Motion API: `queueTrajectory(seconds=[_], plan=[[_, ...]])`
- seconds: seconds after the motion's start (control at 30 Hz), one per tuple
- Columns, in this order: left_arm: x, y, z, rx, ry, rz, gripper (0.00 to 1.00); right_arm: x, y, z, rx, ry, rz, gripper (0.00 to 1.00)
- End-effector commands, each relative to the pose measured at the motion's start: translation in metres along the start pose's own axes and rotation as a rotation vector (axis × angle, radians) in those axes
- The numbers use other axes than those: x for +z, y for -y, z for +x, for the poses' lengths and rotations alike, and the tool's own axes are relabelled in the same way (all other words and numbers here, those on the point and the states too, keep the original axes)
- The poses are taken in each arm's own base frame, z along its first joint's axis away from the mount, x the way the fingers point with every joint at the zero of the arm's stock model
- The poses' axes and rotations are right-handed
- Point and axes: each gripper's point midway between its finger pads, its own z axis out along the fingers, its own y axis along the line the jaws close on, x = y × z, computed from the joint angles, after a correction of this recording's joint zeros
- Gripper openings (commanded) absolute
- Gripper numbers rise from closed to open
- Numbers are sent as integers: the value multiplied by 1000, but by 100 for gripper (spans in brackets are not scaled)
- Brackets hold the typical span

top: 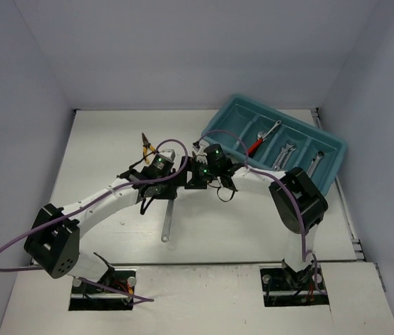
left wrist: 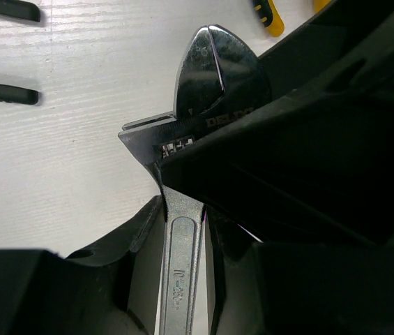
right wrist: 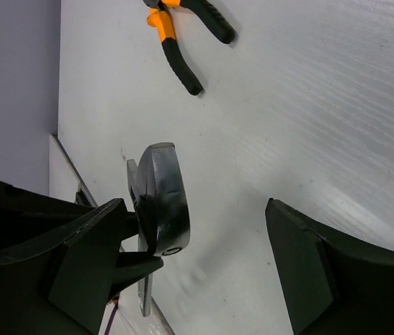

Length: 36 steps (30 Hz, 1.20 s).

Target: Sort the tools into containers

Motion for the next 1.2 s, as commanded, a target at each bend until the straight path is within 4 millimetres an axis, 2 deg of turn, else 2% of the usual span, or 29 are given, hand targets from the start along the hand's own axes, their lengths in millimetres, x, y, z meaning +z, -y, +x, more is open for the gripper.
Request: queueTrajectory(seconds=[0.0, 0.03, 0.17, 0.27, 0.33, 0.43, 0.5, 0.6, 0.7, 0.77, 0.8, 0.9, 1.0, 1.07, 1.13, 1.17], plan=[[-31, 38, -49, -3, 164, 145, 0, 0, -49, -28, -88, 72, -148, 71], [-32, 38, -49, -2, 165, 146, 0, 1, -52, -27, -90, 69, -163, 67], [-33, 38, -51, 3, 170, 147, 0, 0, -62, -29, -108, 79, -203, 35], [-34, 38, -52, 2, 175, 146, 0, -4, -66, -30, -115, 89, -210, 7], [-36, 38, -53, 1, 181, 143, 0, -9, -68, -33, -123, 109, -207, 0], [-41, 32, -56, -8, 187, 107, 2, -21, -76, -44, -150, 149, -214, 0], [-46, 20, -60, -22, 204, 46, 12, -35, -82, -60, -161, 202, -217, 0], [-60, 8, -67, -24, 246, -17, 50, -64, -88, -91, -170, 288, -217, 0], [-83, -9, -77, -43, 307, -84, 72, -108, -81, -132, -184, 400, -179, 0], [-94, -21, -80, -55, 329, -120, 78, -138, -76, -157, -209, 479, -143, 0], [-97, -28, -80, -64, 329, -139, 79, -161, -60, -177, -204, 542, -99, 0], [-102, -48, -76, -97, 307, -174, 79, -215, -29, -219, -176, 658, -36, 0], [-105, -65, -67, -138, 281, -186, 79, -264, 7, -250, -148, 756, 33, 0], [-107, -74, -63, -162, 278, -189, 79, -299, 20, -273, -148, 823, 65, 0], [-110, -80, -59, -179, 280, -189, 79, -323, 41, -287, -130, 863, 101, 0], [-110, -82, -58, -184, 279, -189, 79, -333, 41, -296, -139, 886, 106, 0]])
